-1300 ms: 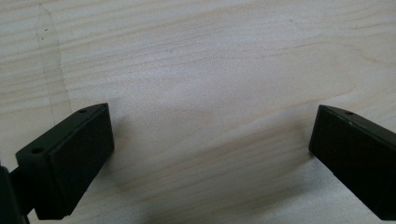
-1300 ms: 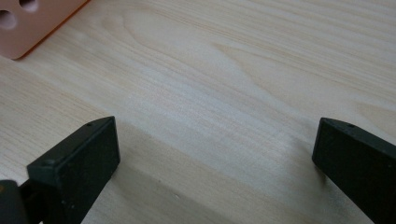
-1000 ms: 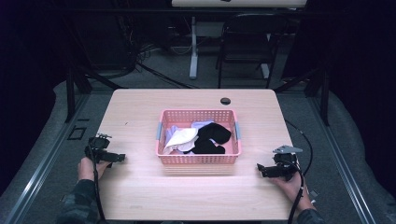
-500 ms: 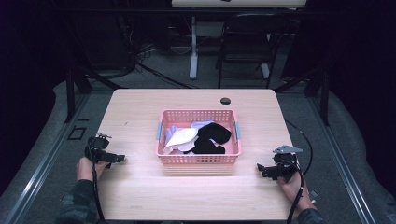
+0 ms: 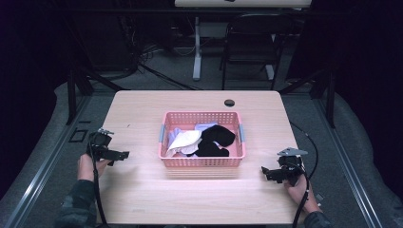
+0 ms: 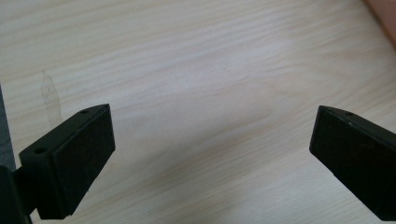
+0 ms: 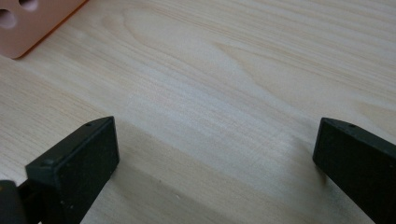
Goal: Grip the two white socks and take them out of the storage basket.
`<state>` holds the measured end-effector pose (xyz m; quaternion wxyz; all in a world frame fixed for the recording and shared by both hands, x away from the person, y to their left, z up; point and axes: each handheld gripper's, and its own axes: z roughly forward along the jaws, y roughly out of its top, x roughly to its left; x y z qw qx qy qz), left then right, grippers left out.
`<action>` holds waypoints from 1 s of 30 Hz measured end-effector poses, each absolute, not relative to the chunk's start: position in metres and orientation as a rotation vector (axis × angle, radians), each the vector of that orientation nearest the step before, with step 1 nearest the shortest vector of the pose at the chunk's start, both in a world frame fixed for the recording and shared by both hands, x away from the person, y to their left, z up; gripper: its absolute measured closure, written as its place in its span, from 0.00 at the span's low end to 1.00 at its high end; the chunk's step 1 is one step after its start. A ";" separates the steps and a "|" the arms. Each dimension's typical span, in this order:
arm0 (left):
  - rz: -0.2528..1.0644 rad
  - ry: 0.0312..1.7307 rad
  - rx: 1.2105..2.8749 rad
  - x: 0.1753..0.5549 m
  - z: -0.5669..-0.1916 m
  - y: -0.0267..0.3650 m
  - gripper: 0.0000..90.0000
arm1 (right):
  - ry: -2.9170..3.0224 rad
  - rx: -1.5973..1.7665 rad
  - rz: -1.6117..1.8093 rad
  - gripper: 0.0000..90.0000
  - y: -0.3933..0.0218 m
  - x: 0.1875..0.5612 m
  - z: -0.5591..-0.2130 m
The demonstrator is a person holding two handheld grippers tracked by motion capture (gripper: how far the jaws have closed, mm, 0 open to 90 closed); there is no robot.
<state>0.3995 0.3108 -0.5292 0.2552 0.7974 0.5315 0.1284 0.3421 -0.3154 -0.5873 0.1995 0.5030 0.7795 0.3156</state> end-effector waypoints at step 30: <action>0.342 1.082 2.232 0.422 -0.452 0.208 0.00 | 2.163 1.412 0.891 0.00 -0.315 0.341 -0.588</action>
